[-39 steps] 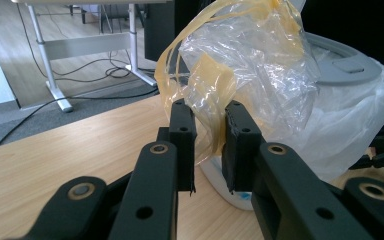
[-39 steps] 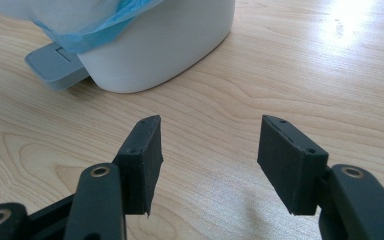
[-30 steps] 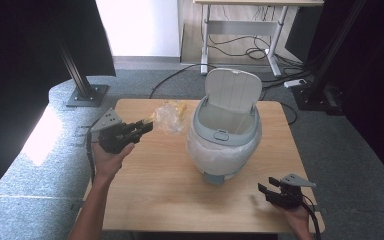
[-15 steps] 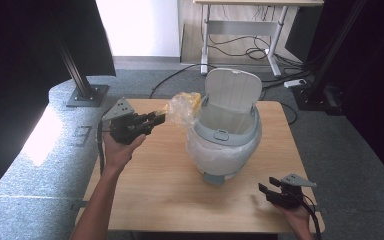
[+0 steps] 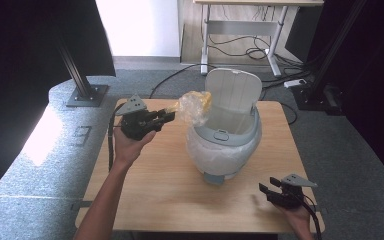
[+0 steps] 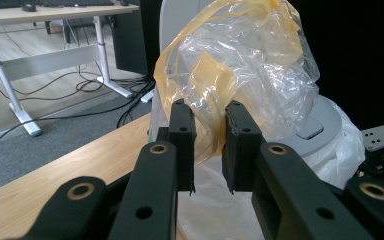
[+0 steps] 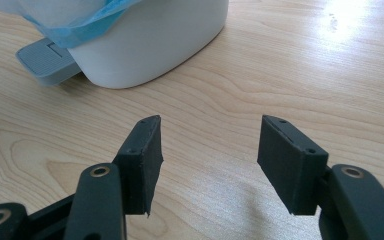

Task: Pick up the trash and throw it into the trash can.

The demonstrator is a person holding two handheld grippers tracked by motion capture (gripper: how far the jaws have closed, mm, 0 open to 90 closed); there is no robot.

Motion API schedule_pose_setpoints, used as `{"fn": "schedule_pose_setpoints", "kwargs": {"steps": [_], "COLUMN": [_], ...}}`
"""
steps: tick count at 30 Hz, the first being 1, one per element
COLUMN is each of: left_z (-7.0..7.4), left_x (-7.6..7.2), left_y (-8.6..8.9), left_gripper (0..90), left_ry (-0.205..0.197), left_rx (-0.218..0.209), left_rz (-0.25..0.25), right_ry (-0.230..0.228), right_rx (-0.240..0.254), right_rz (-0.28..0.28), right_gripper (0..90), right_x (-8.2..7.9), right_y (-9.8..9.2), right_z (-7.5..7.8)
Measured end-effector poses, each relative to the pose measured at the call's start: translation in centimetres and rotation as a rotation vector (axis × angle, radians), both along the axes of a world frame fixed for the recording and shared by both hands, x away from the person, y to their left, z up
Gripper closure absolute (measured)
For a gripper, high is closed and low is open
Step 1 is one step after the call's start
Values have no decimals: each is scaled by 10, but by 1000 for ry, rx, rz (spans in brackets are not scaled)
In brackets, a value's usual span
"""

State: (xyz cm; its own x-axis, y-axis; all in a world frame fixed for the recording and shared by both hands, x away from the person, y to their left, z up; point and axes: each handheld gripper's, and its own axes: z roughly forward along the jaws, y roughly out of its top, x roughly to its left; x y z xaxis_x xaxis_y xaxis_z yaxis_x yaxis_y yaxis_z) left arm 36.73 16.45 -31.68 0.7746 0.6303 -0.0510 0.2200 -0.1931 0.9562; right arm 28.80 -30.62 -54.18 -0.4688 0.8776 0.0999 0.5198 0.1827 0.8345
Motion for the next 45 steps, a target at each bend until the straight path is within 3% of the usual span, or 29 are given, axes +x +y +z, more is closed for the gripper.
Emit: {"fn": "schedule_pose_setpoints", "kwargs": {"steps": [12, 21, 45], "left_z": [1, 3, 7], "left_x": [8, 15, 29], "left_y": [-12, -18, -46], "left_gripper": [764, 763, 760], "left_ry": [3, 17, 21], "left_rx": [12, -14, 15], "left_rz": [-12, -25, -56], "right_ry": [4, 9, 16], "right_rx": [0, -1, -2], "right_rz": [-1, -2, -9], "right_gripper": [424, 424, 423], "right_x": [0, 1, 1], "right_y": [-1, -1, -3], "right_z": [-1, -1, -3]}}
